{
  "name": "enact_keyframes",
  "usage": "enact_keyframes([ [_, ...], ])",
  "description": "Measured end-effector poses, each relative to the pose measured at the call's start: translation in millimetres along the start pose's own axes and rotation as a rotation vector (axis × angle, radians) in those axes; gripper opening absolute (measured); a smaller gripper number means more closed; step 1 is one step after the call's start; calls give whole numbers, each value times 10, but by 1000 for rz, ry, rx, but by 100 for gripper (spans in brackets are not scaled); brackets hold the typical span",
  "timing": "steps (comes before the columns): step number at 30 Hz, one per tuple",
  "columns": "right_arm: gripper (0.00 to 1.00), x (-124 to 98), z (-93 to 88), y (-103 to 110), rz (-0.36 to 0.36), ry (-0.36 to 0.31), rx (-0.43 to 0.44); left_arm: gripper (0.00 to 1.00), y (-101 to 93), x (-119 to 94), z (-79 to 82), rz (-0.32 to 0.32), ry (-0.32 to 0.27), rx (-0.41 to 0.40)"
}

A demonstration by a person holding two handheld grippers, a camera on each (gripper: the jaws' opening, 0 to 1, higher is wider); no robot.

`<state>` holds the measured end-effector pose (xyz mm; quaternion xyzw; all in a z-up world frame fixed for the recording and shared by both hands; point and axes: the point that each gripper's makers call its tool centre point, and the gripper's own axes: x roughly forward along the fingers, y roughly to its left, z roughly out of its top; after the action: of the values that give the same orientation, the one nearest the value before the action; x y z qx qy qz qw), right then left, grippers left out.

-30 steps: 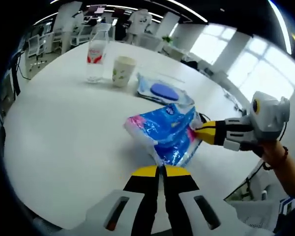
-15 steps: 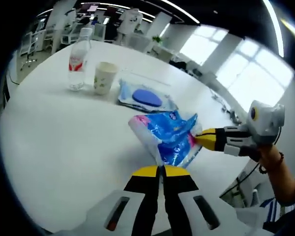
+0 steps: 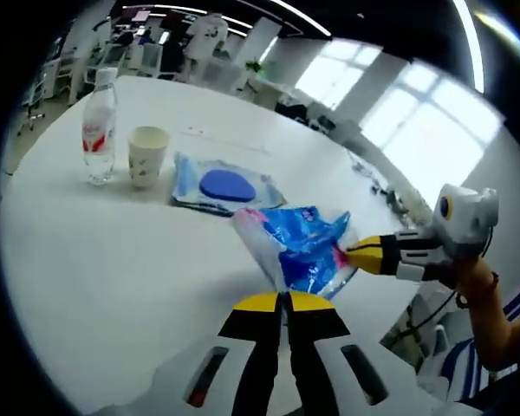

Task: Arrange the tabletop items into an orderly group along one side of the table until the central work area is clear of visible clutter.

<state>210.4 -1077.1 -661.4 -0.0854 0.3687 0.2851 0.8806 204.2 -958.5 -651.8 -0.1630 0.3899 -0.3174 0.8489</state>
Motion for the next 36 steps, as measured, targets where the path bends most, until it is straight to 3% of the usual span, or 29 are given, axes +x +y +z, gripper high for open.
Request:
enact_keyframes([
  [20, 0, -236, 125, -454, -83, -5, 48, 1, -282, 373, 479, -104, -77, -50],
  [36, 0, -212, 137, -909, -158, -15, 94, 1, -329, 838, 640, -107, -137, -97],
])
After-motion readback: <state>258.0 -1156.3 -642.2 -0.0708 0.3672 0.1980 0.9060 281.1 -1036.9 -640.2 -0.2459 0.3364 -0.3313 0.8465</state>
